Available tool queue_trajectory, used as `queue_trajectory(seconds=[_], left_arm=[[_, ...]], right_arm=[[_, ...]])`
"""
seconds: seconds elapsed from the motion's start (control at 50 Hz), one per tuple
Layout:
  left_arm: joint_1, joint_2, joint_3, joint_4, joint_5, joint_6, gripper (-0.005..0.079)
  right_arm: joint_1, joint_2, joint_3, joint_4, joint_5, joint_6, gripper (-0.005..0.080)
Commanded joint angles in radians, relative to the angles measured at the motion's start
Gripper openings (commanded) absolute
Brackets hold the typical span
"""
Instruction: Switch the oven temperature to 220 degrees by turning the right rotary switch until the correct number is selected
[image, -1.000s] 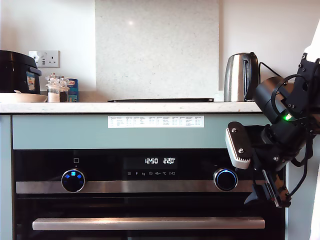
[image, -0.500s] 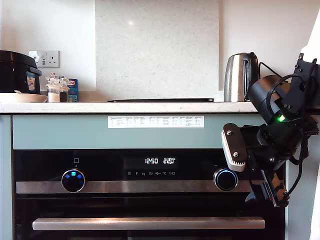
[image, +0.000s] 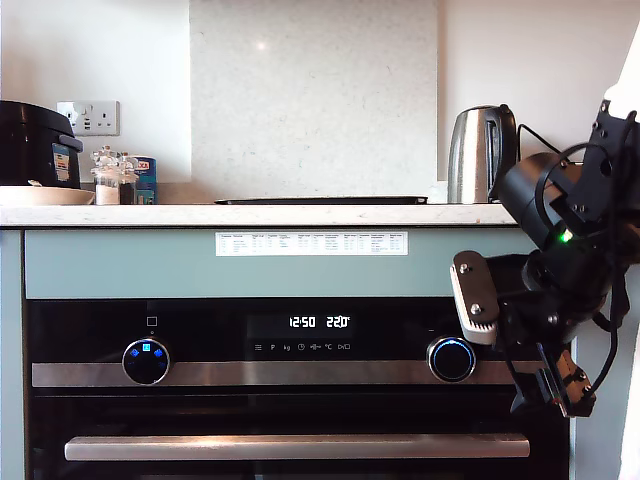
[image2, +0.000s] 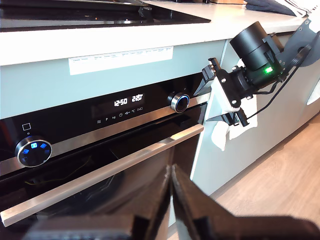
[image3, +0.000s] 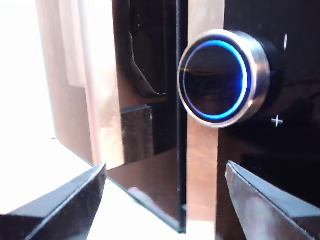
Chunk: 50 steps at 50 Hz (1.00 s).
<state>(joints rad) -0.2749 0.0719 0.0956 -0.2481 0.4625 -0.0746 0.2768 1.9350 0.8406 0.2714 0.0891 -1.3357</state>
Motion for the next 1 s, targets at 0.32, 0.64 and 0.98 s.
queue_trajectory(seconds=[0.32, 0.64, 0.98], left_arm=[[0.0, 0.0, 0.006, 0.008, 0.001, 0.004, -0.0022], [0.0, 0.0, 0.006, 0.008, 0.001, 0.004, -0.0022], [0.0, 0.0, 0.006, 0.008, 0.001, 0.003, -0.0022]], right_arm=[[0.031, -0.257, -0.006, -0.436, -0.129, 0.539, 0.0693], [0.06, -0.473, -0.006, -0.612, -0.169, 1.191, 0.0693], [0.07, -0.522, -0.006, -0.735, -0.166, 1.312, 0.0693]])
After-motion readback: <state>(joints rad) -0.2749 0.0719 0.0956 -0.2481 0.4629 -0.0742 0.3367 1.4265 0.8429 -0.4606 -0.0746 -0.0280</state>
